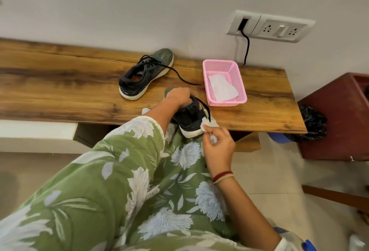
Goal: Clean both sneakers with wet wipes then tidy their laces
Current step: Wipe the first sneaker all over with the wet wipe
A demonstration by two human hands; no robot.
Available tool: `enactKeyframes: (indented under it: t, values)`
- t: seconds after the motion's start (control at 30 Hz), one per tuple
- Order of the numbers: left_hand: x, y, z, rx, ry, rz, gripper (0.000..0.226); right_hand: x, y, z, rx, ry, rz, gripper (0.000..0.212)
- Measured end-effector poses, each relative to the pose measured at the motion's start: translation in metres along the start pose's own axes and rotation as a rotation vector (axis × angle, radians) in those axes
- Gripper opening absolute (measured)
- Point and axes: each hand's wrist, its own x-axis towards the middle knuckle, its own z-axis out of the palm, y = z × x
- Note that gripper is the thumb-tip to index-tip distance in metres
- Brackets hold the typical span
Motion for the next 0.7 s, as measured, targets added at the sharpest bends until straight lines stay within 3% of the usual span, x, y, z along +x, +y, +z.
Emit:
enactKeyframes:
  t: [0.23, 0.4, 0.47, 0.7]
  values:
    - [-0.003, -0.005, 0.000, -0.006, 0.003, 0.019, 0.039, -0.025, 0.003, 0.016, -0.024, -0.080, -0.126, 0.019]
    - [-0.002, -0.006, 0.001, -0.007, 0.007, 0.029, 0.037, -0.006, 0.007, -0.002, 0.080, 0.059, -0.030, 0.025]
    - [-0.001, -0.005, 0.002, -0.005, 0.001, 0.034, 0.037, -0.007, 0.008, 0.003, 0.080, 0.033, -0.017, 0.025]
    - [0.000, -0.009, 0.002, 0.008, -0.013, 0.039, 0.037, -0.021, 0.012, 0.019, -0.037, -0.013, -0.101, 0.011]
